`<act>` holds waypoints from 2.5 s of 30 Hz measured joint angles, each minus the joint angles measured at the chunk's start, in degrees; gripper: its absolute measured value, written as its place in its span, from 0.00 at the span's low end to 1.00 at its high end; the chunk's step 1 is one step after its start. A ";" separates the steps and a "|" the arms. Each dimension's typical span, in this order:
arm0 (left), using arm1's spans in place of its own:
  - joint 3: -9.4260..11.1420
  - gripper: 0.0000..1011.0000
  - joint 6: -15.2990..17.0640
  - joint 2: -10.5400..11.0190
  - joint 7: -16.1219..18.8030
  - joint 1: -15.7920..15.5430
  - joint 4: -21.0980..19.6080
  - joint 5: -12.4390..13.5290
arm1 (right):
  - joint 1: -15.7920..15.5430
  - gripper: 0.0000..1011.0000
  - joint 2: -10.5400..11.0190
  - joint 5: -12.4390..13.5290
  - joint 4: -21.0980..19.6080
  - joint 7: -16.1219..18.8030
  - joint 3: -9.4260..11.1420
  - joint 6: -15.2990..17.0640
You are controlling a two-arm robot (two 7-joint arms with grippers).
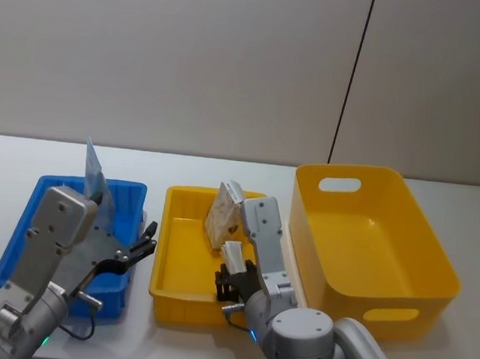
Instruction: Bimanual collaborative sorting of washing and personal care products
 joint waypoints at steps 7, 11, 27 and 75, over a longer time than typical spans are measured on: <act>0.00 0.99 0.00 0.00 0.00 0.00 0.00 0.00 | 0.10 0.36 -0.24 -0.61 0.18 -0.38 0.14 -0.47; 0.00 0.99 0.00 -0.01 0.00 0.00 0.00 0.00 | 0.03 0.36 -0.28 -1.04 0.10 -0.54 0.13 -1.17; 0.00 0.99 0.00 0.00 0.00 0.00 0.00 0.00 | -1.23 0.36 0.39 -2.99 -2.09 -0.64 -0.41 -9.13; 0.00 0.99 0.00 0.00 0.00 0.00 0.00 0.00 | -5.26 0.36 3.17 -3.00 -13.27 -5.10 11.65 -11.98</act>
